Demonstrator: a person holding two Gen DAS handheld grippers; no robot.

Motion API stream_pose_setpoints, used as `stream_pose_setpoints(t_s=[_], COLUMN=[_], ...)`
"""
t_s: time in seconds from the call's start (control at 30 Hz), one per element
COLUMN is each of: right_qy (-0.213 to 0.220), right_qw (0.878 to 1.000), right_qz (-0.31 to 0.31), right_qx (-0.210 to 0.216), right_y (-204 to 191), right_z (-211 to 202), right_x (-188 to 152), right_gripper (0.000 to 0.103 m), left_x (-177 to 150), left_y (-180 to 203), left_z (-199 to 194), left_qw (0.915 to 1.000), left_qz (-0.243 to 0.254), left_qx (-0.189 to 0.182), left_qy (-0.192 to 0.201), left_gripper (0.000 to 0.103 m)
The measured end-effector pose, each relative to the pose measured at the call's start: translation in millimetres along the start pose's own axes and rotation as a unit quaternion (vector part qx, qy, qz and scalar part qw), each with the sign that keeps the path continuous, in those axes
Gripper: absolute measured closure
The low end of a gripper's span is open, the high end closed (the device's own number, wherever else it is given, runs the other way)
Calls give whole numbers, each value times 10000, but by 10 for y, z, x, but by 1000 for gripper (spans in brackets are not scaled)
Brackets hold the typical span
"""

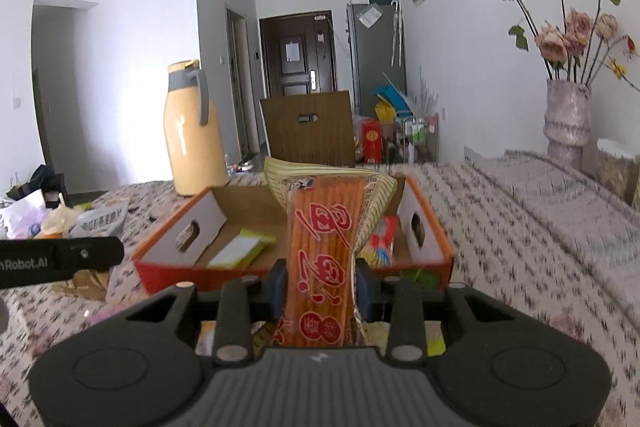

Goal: Organize snacks
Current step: 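Carry both packets into the cardboard box and open both tools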

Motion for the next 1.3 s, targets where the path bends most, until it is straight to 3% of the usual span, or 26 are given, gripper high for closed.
stream_pose_setpoints(t_s=[0.47, 0.77, 1.13, 1.2, 1.23, 1.3], right_qy=[143, -134, -275, -292, -312, -338], right_qw=[9999, 9998, 9995, 9995, 9994, 9993], right_qz=[-24, 84, -30, -36, -38, -27], right_qx=[-88, -145, -132, -131, -143, -178], right_y=[187, 269, 262, 265, 273, 294], right_z=[968, 1390, 1462, 1461, 1462, 1463], right_x=[407, 209, 67, 62, 56, 40], right_gripper=[70, 70, 69, 68, 59, 48], left_x=[363, 119, 6, -1, 2, 15], left_y=[119, -2, -67, -82, -97, -113], left_z=[903, 1333, 1401, 1405, 1410, 1389], left_qw=[9994, 9985, 9984, 9982, 9981, 9980], left_qz=[214, 70, -65, -94, -104, -127], left_qx=[284, 426, 377, 394, 433, 484], left_qy=[9, -326, -425, -431, -425, -380], left_gripper=[62, 62, 61, 57, 54, 35])
Point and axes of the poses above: each gripper's, at about its wrist camera, not at the fingertips, and z roughly the way its jaws point, y to its right, x to its top, the point moved 9 cm from there along z, roughly the way its jaws point, and after that the axes turned 11 degrees about y, right-handed, at the moved point
